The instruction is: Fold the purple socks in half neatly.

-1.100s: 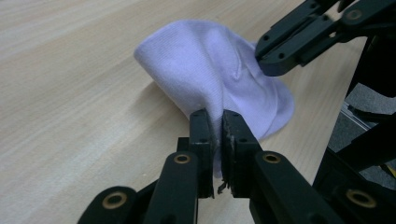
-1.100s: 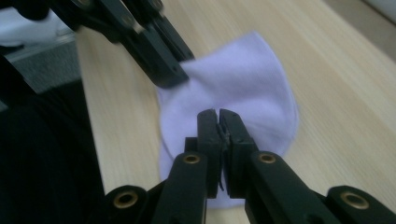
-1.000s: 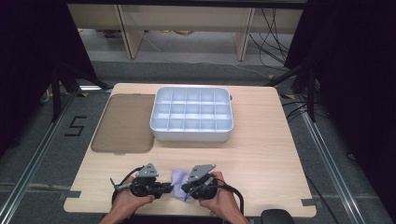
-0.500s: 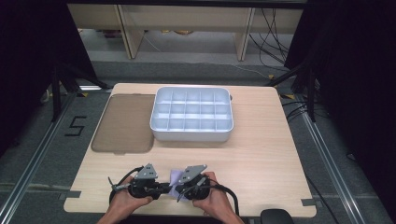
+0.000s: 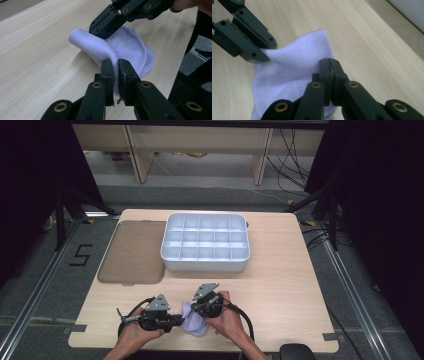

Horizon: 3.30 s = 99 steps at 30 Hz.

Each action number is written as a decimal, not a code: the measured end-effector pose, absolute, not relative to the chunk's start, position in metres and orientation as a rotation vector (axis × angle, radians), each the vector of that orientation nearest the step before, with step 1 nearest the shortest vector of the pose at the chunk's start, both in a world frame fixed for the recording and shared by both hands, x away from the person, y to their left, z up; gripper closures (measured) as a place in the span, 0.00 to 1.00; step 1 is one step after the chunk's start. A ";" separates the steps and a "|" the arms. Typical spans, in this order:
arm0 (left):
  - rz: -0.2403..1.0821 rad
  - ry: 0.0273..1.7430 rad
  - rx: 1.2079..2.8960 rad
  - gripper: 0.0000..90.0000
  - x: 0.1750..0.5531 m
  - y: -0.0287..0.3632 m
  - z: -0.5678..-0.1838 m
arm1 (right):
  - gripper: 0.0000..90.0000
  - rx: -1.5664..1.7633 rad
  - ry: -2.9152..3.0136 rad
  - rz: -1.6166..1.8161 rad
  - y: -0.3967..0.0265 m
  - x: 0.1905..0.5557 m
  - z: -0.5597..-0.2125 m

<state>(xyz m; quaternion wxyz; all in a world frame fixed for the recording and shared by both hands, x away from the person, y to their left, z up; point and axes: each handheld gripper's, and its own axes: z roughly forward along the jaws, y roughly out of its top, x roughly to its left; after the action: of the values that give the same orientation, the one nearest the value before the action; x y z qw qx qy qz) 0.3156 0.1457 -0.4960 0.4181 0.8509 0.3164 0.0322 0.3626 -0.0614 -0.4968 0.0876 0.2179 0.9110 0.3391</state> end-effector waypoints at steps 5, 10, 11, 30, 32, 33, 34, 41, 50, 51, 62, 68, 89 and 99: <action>0.087 0.790 2.127 0.91 0.314 0.147 -0.495 | 0.99 0.666 2.677 1.092 -0.075 0.353 -0.478; 0.096 0.779 2.141 0.91 0.315 0.148 -0.495 | 0.98 0.716 2.687 1.088 -0.095 0.337 -0.474; 0.092 0.784 2.132 0.91 0.314 0.147 -0.494 | 0.98 0.696 2.696 1.079 -0.096 0.337 -0.477; 0.112 0.695 2.146 0.91 0.309 0.117 -0.487 | 0.98 0.752 2.754 1.030 -0.095 0.347 -0.498; 0.114 0.686 2.146 0.91 0.310 0.113 -0.485 | 0.98 0.753 2.759 1.021 -0.097 0.348 -0.498; 0.129 0.658 2.152 0.91 0.311 0.112 -0.485 | 0.98 0.753 2.759 1.021 -0.097 0.348 -0.498; 0.129 0.666 2.155 0.91 0.310 0.108 -0.484 | 0.98 0.790 2.765 1.010 -0.097 0.347 -0.498; 0.104 0.596 2.213 0.91 0.312 0.089 -0.491 | 0.98 0.760 2.768 1.042 -0.099 0.350 -0.499; 0.089 0.581 2.237 0.91 0.315 0.079 -0.499 | 0.97 0.847 2.644 1.133 -0.114 0.356 -0.478; 0.093 0.578 2.239 0.91 0.315 0.079 -0.499 | 0.97 0.847 2.644 1.133 -0.114 0.356 -0.478; 0.105 0.588 2.241 0.91 0.315 0.079 -0.500 | 0.99 0.729 2.758 1.224 -0.085 0.357 -0.473; 0.071 0.588 2.161 0.89 0.313 0.086 -0.494 | 1.00 0.815 2.808 1.139 -0.087 0.363 -0.490; 0.019 0.696 2.141 0.93 0.312 0.106 -0.506 | 1.00 0.815 2.787 1.130 -0.096 0.358 -0.490; 0.115 0.704 2.163 0.92 0.319 0.109 -0.506 | 1.00 0.821 2.793 1.105 -0.106 0.347 -0.489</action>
<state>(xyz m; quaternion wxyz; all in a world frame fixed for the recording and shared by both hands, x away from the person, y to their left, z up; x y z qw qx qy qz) 0.3189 0.1093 -0.5061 0.4190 0.8624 0.2805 0.0457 0.3468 -0.1059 -0.4886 0.0139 0.2638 0.8968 0.3549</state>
